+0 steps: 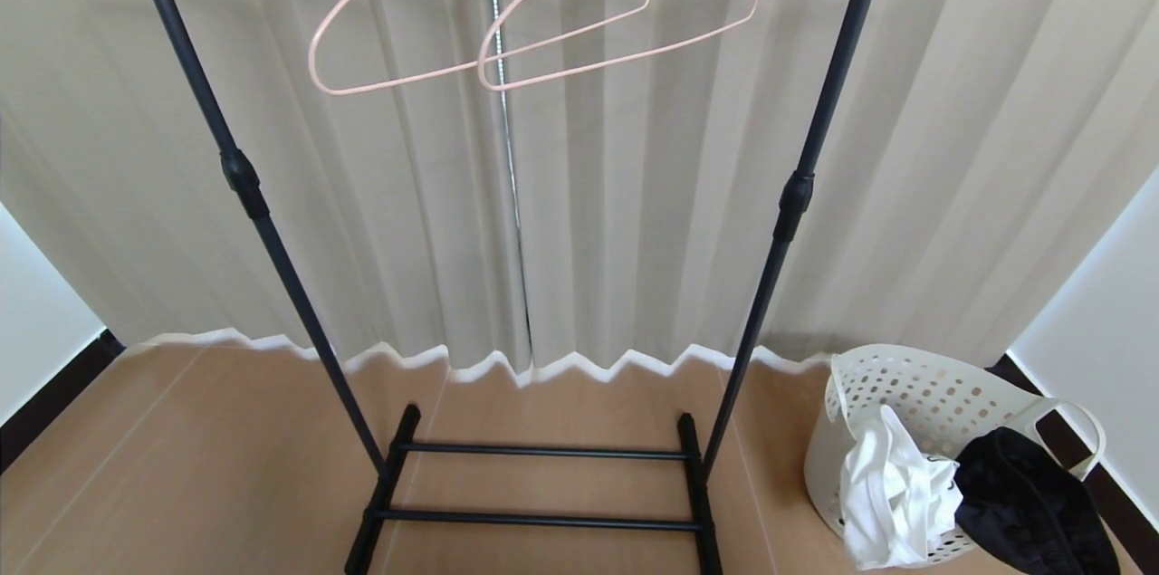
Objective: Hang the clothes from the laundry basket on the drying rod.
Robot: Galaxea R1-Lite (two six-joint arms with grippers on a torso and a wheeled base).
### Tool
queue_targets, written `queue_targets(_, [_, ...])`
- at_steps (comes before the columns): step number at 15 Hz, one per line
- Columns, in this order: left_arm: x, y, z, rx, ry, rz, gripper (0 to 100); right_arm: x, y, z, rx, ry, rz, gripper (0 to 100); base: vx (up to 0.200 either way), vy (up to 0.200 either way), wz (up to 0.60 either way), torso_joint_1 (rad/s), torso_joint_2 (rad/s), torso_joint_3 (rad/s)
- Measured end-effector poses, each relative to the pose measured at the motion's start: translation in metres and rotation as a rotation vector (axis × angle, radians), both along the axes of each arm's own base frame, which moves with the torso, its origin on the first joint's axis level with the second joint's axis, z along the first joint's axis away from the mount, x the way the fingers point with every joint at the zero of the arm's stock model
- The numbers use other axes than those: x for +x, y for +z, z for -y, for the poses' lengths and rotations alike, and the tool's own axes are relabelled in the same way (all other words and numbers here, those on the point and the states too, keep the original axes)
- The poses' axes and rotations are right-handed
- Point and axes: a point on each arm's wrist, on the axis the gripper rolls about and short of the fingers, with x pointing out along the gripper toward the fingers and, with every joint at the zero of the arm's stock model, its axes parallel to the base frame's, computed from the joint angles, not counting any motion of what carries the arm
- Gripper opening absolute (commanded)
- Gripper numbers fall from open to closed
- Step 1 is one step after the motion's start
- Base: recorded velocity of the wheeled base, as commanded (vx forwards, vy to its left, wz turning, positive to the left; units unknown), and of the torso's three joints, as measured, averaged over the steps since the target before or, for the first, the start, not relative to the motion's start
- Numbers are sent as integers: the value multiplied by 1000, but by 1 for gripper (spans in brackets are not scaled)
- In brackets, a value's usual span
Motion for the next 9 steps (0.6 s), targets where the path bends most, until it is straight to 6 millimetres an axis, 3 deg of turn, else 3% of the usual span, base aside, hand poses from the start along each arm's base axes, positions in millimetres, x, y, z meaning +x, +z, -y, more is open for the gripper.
queue_targets(8, [0,0,0,0,1,0,100,0,0,0,0,0,0,100,0,0,-600,2,6,5])
queue_targets(9, [0,0,0,0,2,0,100,0,0,0,0,0,0,100,0,0,0,0,0,0])
